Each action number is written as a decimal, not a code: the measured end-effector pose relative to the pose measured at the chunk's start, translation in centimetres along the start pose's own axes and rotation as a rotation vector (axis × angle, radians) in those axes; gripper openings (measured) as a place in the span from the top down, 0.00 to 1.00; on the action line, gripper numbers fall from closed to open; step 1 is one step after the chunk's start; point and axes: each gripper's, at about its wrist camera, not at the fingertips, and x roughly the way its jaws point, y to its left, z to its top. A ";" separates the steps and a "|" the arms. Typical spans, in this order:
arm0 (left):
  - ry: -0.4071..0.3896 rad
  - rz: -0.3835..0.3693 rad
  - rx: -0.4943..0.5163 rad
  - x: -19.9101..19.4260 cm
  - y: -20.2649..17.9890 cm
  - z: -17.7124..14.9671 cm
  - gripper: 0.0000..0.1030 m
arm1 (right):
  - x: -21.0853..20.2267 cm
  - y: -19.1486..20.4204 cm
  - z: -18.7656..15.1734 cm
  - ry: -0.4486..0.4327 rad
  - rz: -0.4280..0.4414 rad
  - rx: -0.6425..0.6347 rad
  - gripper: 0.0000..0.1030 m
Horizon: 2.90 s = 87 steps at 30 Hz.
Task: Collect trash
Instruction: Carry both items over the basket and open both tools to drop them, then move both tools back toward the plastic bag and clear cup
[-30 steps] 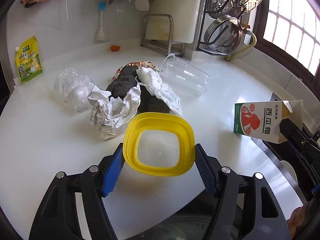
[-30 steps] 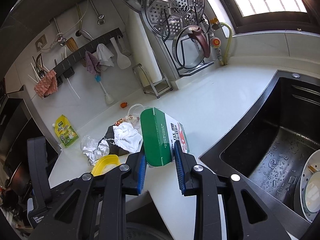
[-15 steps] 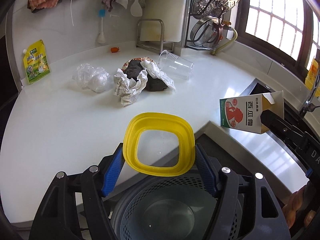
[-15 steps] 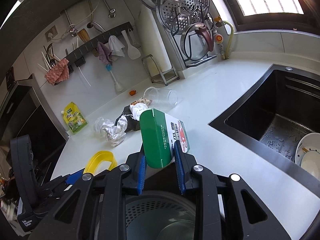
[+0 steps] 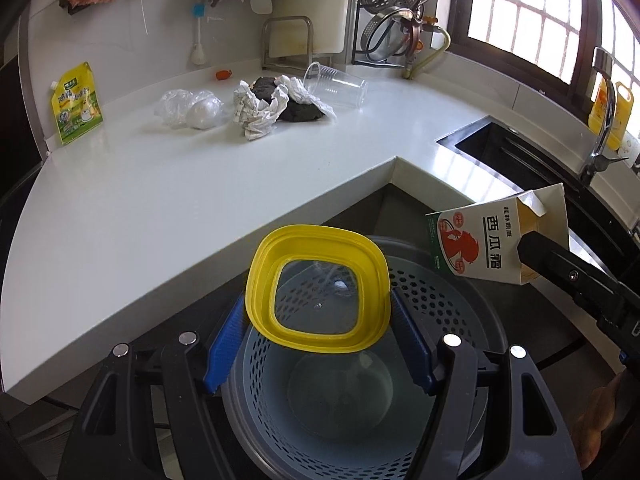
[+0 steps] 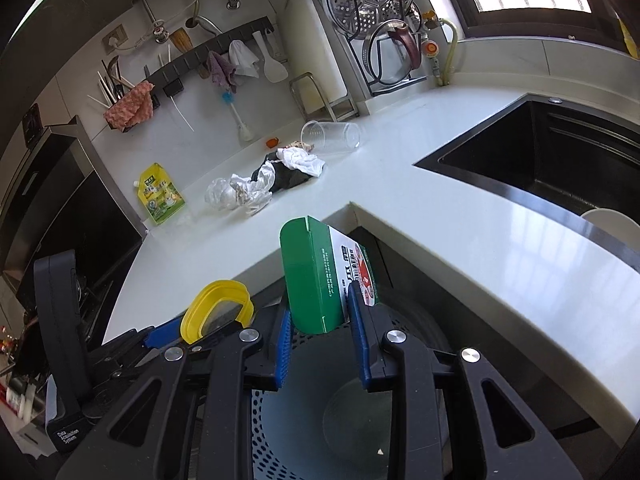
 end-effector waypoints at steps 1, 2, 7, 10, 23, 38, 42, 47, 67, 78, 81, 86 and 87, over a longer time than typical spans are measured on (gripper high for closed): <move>0.007 0.000 0.000 0.0 0.1 -0.3 0.35 | 0.1 0.0 -0.5 0.010 -0.002 0.003 0.76; 0.012 0.000 0.000 0.0 0.2 -0.6 0.35 | 0.1 0.0 -0.9 0.019 -0.006 0.004 0.76; 0.036 -0.006 -0.002 0.0 0.4 -1.8 0.35 | 0.1 0.1 -2.7 0.059 -0.028 -0.006 0.76; 0.046 -0.009 -0.003 0.1 0.6 -2.1 0.35 | 0.2 0.1 -3.3 0.074 -0.033 -0.007 0.76; 0.059 -0.012 -0.008 0.3 1.2 -2.5 0.35 | 1.5 -0.3 -4.6 0.130 -0.054 -0.012 0.76; 0.100 -0.010 -0.012 1.7 1.4 -3.0 0.35 | 2.9 -0.2 -5.3 0.172 -0.061 -0.033 0.76; 0.112 -0.012 -0.014 1.9 1.4 -3.4 0.34 | 3.2 -0.3 -5.5 0.184 -0.062 -0.029 0.76; 0.118 -0.014 -0.020 2.2 1.5 -3.5 0.34 | 3.5 -0.3 -5.4 0.192 -0.064 -0.033 0.76; 0.129 -0.016 -0.037 2.0 1.8 -3.7 0.26 | 2.9 -1.2 -5.5 0.163 -0.081 -0.014 0.58; 0.086 0.004 -0.059 0.8 2.7 -3.2 0.13 | 1.7 -0.6 -4.9 0.103 -0.124 -0.040 0.29; 0.054 0.021 -0.064 0.1 3.1 -2.8 0.11 | 1.4 -0.3 -4.5 0.094 -0.145 -0.050 0.24; 0.002 0.053 -0.071 -1.2 3.9 -1.9 0.08 | 1.0 0.6 -4.0 0.084 -0.188 -0.101 0.19; -0.007 0.059 -0.073 -1.4 4.0 -1.7 0.08 | 1.0 0.8 -3.8 0.081 -0.197 -0.107 0.19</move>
